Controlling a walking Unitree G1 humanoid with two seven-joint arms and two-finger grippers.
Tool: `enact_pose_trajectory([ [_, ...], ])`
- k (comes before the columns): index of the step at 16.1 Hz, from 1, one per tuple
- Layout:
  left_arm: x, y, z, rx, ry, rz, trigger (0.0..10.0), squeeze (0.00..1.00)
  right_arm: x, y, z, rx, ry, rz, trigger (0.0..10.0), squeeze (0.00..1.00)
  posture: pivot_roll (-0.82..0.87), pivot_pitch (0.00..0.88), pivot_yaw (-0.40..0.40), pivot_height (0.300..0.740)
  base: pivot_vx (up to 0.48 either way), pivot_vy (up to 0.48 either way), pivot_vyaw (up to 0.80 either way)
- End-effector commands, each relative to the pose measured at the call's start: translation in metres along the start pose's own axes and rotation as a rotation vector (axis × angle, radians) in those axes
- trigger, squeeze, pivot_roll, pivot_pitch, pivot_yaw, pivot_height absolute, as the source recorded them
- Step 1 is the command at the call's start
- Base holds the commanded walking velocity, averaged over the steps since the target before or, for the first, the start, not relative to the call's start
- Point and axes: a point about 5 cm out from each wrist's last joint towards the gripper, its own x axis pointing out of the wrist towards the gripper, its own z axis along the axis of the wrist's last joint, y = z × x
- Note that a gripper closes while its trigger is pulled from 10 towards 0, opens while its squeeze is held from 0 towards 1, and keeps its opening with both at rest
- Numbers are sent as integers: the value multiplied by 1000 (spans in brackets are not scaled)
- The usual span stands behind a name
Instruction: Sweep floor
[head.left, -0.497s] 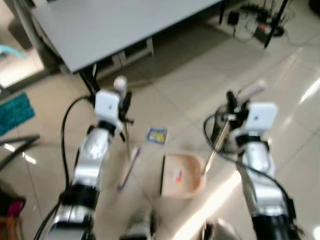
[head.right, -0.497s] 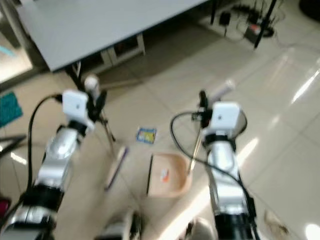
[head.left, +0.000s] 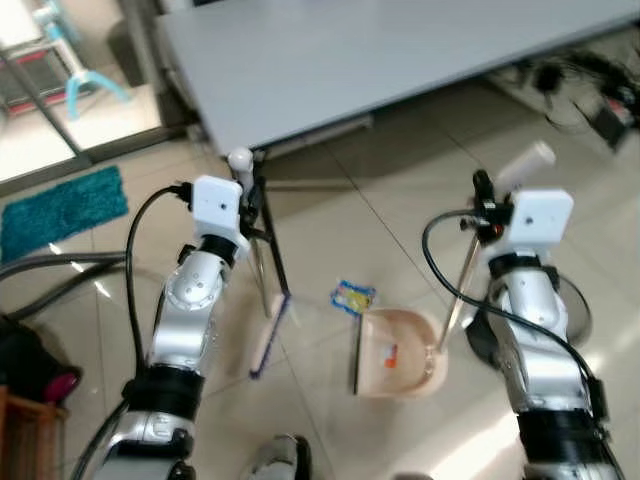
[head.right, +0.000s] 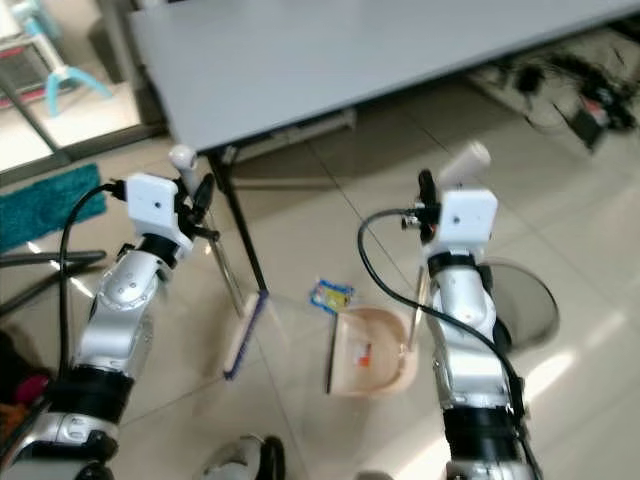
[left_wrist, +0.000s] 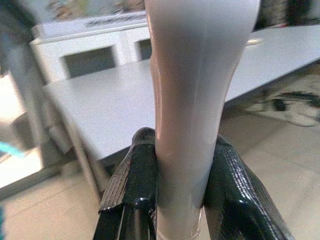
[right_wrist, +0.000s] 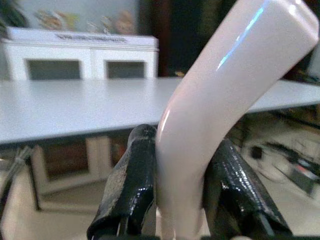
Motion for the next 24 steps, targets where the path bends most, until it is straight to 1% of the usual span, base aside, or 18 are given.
enact_pose_trajectory([
  [1,5,-5,10,14,-35,-16,10000,0,-2,-6,2,9,-17,-25,10000,0,4,92,65,740,428,0,0],
  [3,5,-9,9,4,-34,-33,10000,0,-2,-8,2,-2,-17,-27,10000,0,0,85,70,740,428,0,0],
  [4,6,-10,9,2,-30,-34,10000,0,-3,-9,-1,31,-1,-35,10000,0,0,85,67,740,431,0,0],
  [5,6,-11,8,0,-28,-32,10000,0,-4,-10,-1,38,-1,-34,10000,0,-1,84,63,740,428,0,0],
  [8,3,-12,6,-7,-26,-18,10000,0,-2,-12,0,25,3,-20,10000,0,-13,80,29,740,428,0,-800],
  [11,2,-12,5,-7,-26,-7,10000,0,-1,-14,1,16,6,-7,10000,0,-24,78,1,740,428,0,0],
  [13,-2,-12,4,-11,-30,13,10000,0,1,-9,3,22,7,29,10000,0,-23,77,-21,740,431,0,0],
  [15,-4,-13,5,-2,-24,4,10000,0,2,-9,1,47,9,20,10000,0,-9,79,-10,740,433,0,0],
  [16,-6,-13,7,-52,-43,-12,10000,0,1,-9,-3,79,19,-2,10000,0,9,78,3,740,0,0,0],
  [17,-6,-13,7,-11,-29,-42,10000,0,0,-8,-6,87,28,-6,10000,0,13,78,11,740,0,0,0],
  [20,-6,-13,5,42,-3,-66,10000,0,-4,-2,-9,103,41,3,10000,0,21,75,35,740,0,0,0],
  [24,-7,-17,1,43,23,-78,10000,0,-7,0,-14,98,58,15,10000,0,19,69,44,740,0,-432,742],
])
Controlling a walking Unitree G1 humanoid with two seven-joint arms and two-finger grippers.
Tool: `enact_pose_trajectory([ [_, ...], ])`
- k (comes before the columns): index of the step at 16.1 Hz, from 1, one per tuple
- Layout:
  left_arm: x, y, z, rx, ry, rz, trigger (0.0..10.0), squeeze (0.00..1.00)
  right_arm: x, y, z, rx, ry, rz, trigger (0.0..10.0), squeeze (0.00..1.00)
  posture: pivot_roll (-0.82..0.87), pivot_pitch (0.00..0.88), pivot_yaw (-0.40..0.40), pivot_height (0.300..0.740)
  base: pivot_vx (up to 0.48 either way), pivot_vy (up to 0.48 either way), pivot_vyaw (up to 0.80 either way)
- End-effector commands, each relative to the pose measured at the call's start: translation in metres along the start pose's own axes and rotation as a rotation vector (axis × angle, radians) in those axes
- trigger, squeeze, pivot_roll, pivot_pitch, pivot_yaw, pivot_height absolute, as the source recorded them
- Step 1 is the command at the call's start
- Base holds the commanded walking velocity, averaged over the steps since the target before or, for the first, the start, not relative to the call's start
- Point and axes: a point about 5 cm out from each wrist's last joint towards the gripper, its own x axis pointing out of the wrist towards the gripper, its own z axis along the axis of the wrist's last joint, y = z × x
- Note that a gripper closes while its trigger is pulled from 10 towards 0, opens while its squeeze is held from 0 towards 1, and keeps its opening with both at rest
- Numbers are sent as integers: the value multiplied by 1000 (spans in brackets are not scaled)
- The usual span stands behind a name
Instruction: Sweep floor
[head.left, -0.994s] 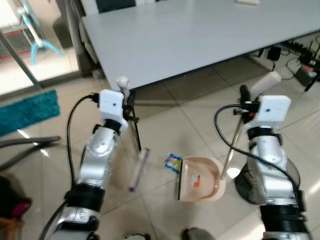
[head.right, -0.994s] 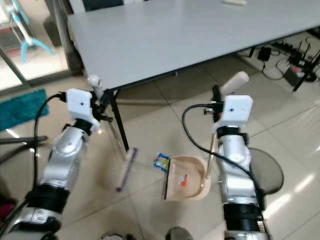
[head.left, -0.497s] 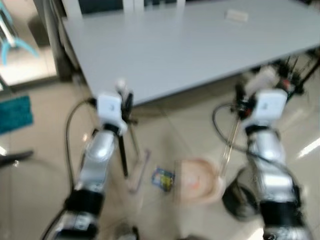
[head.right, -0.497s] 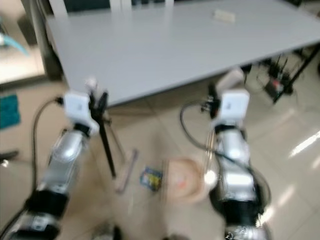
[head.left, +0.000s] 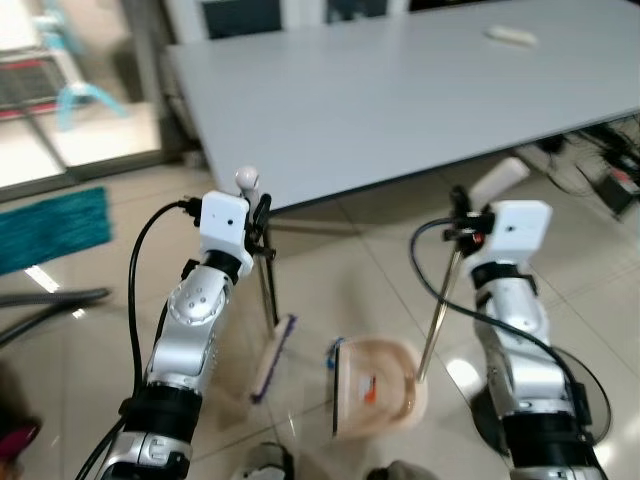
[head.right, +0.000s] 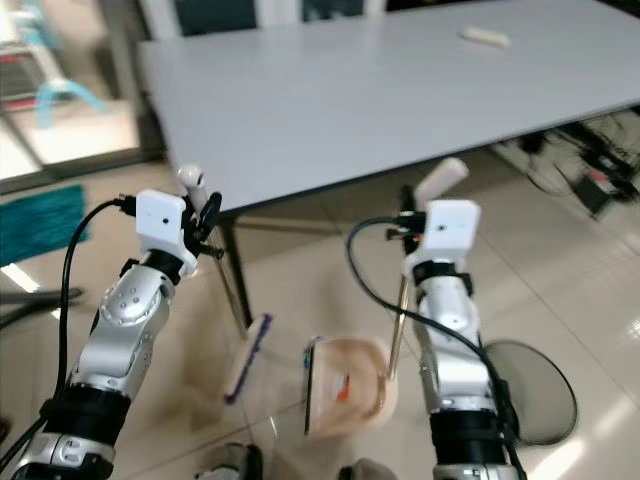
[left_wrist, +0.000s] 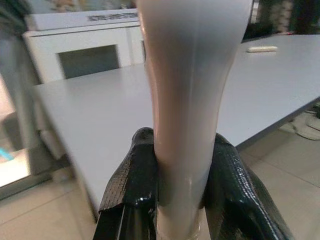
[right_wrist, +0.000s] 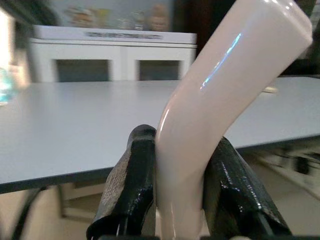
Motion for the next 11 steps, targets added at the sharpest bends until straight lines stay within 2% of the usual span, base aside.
enact_pose_trajectory([
  [1,1,6,5,51,-13,9,10000,0,3,-1,9,20,-46,-5,10000,0,17,67,43,740,0,-465,800],
  [8,1,5,4,42,-7,16,10000,0,5,-4,9,-14,-51,-1,10000,0,15,62,47,740,0,-432,800],
  [10,3,6,3,47,-2,23,10000,0,4,-3,9,-5,-58,-7,10000,0,13,65,47,740,0,-369,231],
  [11,4,6,0,13,33,33,10000,0,4,-2,9,-3,-55,-3,10000,0,12,66,48,740,0,0,0],
])
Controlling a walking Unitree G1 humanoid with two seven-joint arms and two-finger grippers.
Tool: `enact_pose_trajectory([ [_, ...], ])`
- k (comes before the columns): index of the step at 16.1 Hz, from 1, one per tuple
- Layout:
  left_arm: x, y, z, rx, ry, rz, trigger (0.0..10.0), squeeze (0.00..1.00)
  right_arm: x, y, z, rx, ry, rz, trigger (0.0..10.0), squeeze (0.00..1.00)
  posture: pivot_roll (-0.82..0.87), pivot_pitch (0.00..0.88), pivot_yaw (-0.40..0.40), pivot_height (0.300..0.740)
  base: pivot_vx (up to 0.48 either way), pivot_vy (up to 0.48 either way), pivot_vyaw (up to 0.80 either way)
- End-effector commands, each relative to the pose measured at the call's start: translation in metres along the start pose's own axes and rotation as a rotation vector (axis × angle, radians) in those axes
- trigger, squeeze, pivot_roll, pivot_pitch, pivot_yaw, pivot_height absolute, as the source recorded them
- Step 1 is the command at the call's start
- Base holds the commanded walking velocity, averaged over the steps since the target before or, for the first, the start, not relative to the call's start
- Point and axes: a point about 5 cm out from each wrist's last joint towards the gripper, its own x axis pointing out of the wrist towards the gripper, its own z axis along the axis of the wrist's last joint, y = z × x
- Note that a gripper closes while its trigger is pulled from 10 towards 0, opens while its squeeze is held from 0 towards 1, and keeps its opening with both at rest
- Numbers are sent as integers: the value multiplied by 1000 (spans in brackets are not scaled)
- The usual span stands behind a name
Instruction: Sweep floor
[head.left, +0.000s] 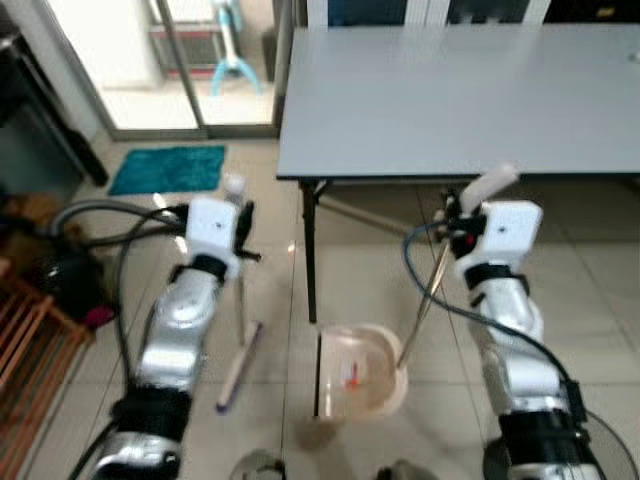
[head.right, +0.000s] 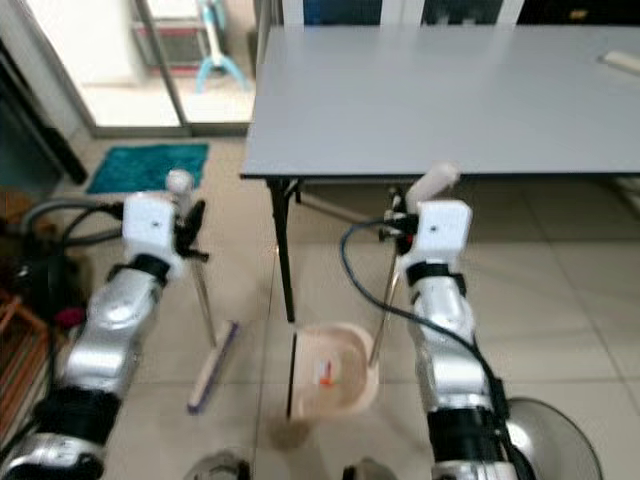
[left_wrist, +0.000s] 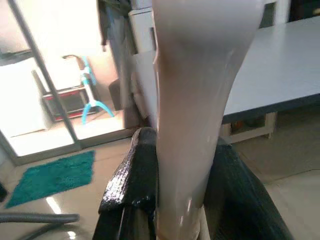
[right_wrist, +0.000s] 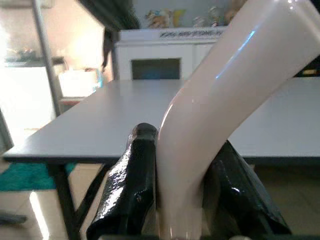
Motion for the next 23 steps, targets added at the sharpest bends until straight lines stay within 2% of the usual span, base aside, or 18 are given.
enact_pose_trajectory([
  [1,6,2,9,-20,-20,4,10000,0,2,1,10,-7,-49,5,10000,0,11,69,48,740,0,398,0],
  [3,6,2,7,-19,-7,1,10000,0,1,1,10,-10,-48,4,10000,0,9,78,49,740,0,409,0],
  [4,6,1,9,8,-25,-7,10000,0,1,0,10,-12,-47,3,10000,0,7,80,49,740,0,0,0],
  [8,7,2,9,0,-16,-2,10000,0,2,-3,9,-33,-39,-6,10000,0,5,88,46,740,0,0,0],
  [10,7,0,9,-10,-31,-21,10000,0,2,-4,7,-9,-21,-19,10000,0,3,91,44,740,0,0,-319],
  [14,6,0,9,-14,-34,-27,10000,0,2,-7,6,-15,-11,-33,10000,0,1,90,41,740,292,0,-800],
  [23,5,-2,7,-40,-32,-22,10000,0,5,-9,10,-51,-22,-20,10000,0,-5,96,32,740,346,0,0],
])
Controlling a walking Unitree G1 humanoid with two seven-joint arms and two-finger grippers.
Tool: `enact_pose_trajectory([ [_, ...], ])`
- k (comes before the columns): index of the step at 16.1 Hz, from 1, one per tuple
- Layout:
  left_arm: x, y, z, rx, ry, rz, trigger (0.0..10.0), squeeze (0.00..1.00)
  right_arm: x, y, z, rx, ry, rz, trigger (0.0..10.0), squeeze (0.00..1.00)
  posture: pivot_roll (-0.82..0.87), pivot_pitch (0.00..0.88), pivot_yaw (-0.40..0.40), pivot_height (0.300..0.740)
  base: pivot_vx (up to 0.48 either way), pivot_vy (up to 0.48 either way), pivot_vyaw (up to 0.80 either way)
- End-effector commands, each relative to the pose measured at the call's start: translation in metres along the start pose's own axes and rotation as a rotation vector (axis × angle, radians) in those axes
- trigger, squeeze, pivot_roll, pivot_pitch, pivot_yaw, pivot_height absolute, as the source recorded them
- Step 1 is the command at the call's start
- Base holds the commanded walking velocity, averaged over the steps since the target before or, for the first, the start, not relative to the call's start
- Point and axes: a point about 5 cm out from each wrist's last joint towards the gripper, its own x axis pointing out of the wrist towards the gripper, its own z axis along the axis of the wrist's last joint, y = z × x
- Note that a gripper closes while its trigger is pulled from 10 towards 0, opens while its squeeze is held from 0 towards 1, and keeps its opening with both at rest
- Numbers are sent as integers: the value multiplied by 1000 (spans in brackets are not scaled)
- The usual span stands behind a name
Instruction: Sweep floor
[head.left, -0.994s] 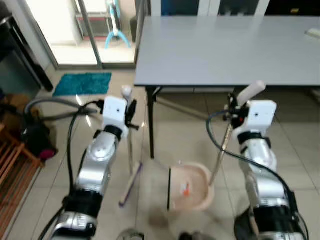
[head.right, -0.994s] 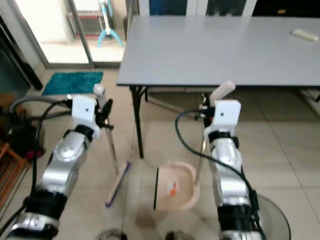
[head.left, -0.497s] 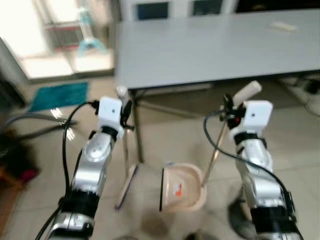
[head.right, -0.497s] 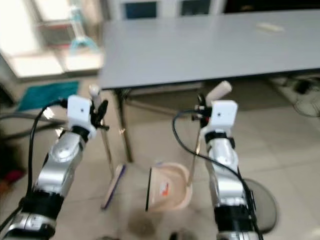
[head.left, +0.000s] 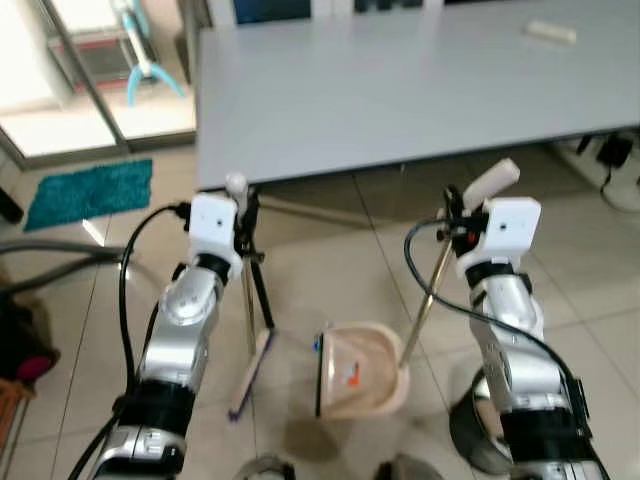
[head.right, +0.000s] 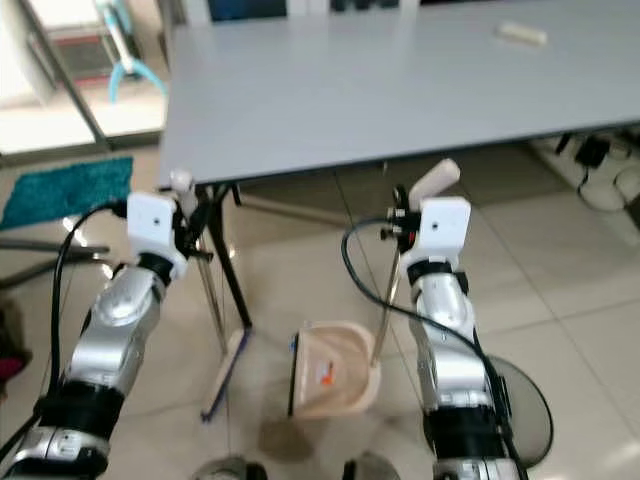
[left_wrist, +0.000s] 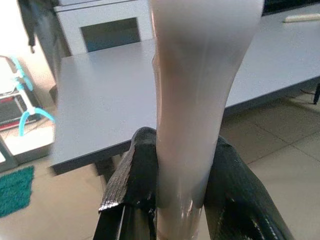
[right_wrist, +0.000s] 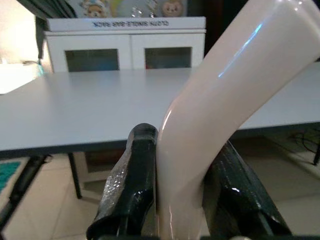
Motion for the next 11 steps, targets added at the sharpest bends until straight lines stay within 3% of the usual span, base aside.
enact_pose_trajectory([
  [1,3,-5,10,-5,-42,-20,10000,0,4,-7,10,-25,-42,-21,10000,0,-5,99,31,740,352,0,0],
  [4,2,-5,8,-6,-35,-17,10000,0,5,-7,11,-26,-50,-18,10000,0,-3,105,32,740,306,0,0],
  [11,6,-7,7,27,-43,-36,10000,0,10,-13,7,-35,-62,-73,10000,0,7,170,50,740,0,0,0],
])
